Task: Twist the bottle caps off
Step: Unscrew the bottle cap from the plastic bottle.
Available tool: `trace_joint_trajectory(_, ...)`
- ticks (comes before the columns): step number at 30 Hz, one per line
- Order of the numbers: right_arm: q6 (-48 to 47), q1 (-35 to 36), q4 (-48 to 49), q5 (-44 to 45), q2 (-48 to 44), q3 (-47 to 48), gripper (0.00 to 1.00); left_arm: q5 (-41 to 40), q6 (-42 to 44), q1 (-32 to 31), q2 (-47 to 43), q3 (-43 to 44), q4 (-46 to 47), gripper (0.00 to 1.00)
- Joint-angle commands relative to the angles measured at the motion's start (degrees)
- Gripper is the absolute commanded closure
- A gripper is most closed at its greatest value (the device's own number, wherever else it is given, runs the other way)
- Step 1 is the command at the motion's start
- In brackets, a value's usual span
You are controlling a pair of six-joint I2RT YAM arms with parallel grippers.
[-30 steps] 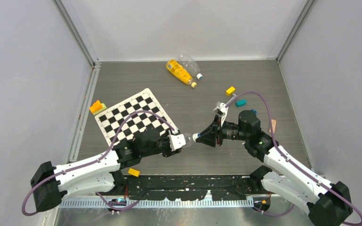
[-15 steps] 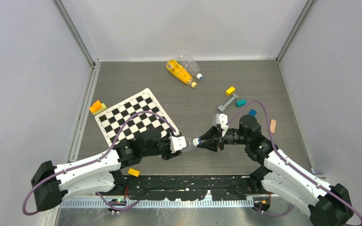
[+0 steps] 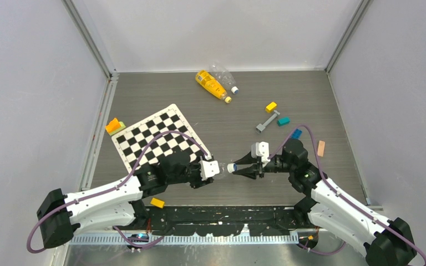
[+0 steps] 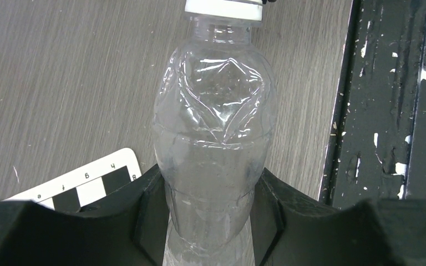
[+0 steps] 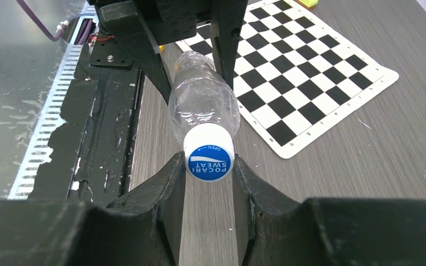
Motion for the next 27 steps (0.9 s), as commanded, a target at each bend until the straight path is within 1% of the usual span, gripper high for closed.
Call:
trace_joint_trajectory(1,-1.2,-0.8,7.6,10.2,0.1,-0.7,0.76,3.3,0.2,-0.7,-1.0,1.1,1.1,0.97)
trace_joint_trajectory(2,0.5,-0.8,10.1,12.2,-0.1,-1.3,0.61,2.2,0.3,-0.6,-1.3,0.7,1.7,0.97)
trace_joint_trajectory(3,4.3,-0.8,11.7,13.2,-0.2,-1.7,0.55,1.2,0.4,-0.6,-1.8,0.2,2.4,0.98)
trace_joint_trajectory(4,6.1,-0.8,15.0,15.1,-0.6,-2.6,0.46,0.0,0.5,-0.7,-2.0,-0.4,3.1,0.99)
trace_joint_trajectory(5,9.5,-0.8,16.3,15.8,-0.8,-3.0,0.42,-1.2,0.7,-0.7,-2.1,-0.9,3.7,0.99)
trace_joint_trajectory(7,13.2,-0.8,19.4,16.8,-1.8,-3.9,0.32,-4.7,1.0,-0.7,-2.5,-1.5,4.7,1.0)
trace_joint_trajectory(8,14.4,-0.8,20.5,17.9,-2.5,-4.3,0.31,-6.5,1.0,-0.7,-2.6,-1.9,5.2,1.0)
trace_joint_trajectory(9,17.6,-0.8,20.9,18.8,-2.9,-4.3,0.29,-8.1,0.9,-0.7,-2.9,-2.1,5.6,1.0)
trace_joint_trajectory(10,19.5,-0.8,21.0,21.3,-3.5,-4.3,0.28,-9.4,1.0,-0.7,-2.9,-2.5,5.9,1.0)
trace_joint_trajectory(11,23.7,-0.8,20.9,22.9,-4.0,-4.2,0.26,-11.0,0.9,-0.7,-3.0,-2.7,6.0,1.0)
trace_joint_trajectory(12,26.0,-0.8,20.8,26.5,-4.1,-3.9,0.25,-12.3,0.7,-0.7,-3.1,-2.8,6.1,1.0)
trace_joint_trajectory(13,30.4,-0.8,20.0,28.2,-4.3,-3.6,0.24,-13.5,0.3,-0.6,-3.1,-3.0,6.5,1.0)
trace_joint_trajectory(14,32.3,-0.8,19.3,31.2,-4.3,-2.8,0.24,-14.6,0.0,-0.7,-3.1,-3.1,7.0,1.0)
trace_joint_trajectory(15,36.3,-0.8,18.3,33.9,-4.2,-2.6,0.24,-15.7,-0.3,-0.7,-3.2,-3.3,7.2,1.0)
trace_joint_trajectory(16,38.4,-0.8,18.1,35.3,-3.9,-2.1,0.24,-16.7,-0.7,-0.7,-3.2,-3.6,8.1,1.0)
trace_joint_trajectory(18,48.5,-0.8,16.6,39.5,-2.9,-1.1,0.24,-19.5,-1.0,-0.7,-3.6,-4.4,10.8,1.0)
trace_joint_trajectory(19,51.2,-0.8,15.1,42.6,-2.0,-0.4,0.24,-20.7,-1.1,-0.7,-3.8,-4.8,11.8,1.0)
trace_joint_trajectory(20,57.7,-0.8,14.1,44.5,-1.5,-0.1,0.24,-21.8,-1.3,-0.7,-3.9,-5.0,12.6,1.0)
trace_joint_trajectory(21,60.7,-0.9,12.0,47.5,-0.5,0.4,0.24,-22.7,-1.4,-0.7,-4.1,-5.2,13.3,1.0)
trace_joint_trajectory(22,66.1,-0.8,11.3,48.8,0.8,0.5,0.23,-23.2,-1.4,-0.7,-4.4,-5.4,13.9,1.0)
trace_joint_trajectory(23,68.1,-0.8,11.1,49.2,1.4,0.8,0.23,-23.2,-1.4,-0.6,-4.6,-5.6,14.7,1.0)
trace_joint_trajectory(25,70.8,-0.8,8.4,49.6,2.5,2.8,0.19,-23.3,-1.7,-0.7,-5.0,-6.0,15.9,1.0)
trace_joint_trajectory(27,70.7,-0.8,1.8,51.7,2.9,6.2,0.14,-23.6,-2.2,-0.7,-5.2,-6.5,17.5,1.0)
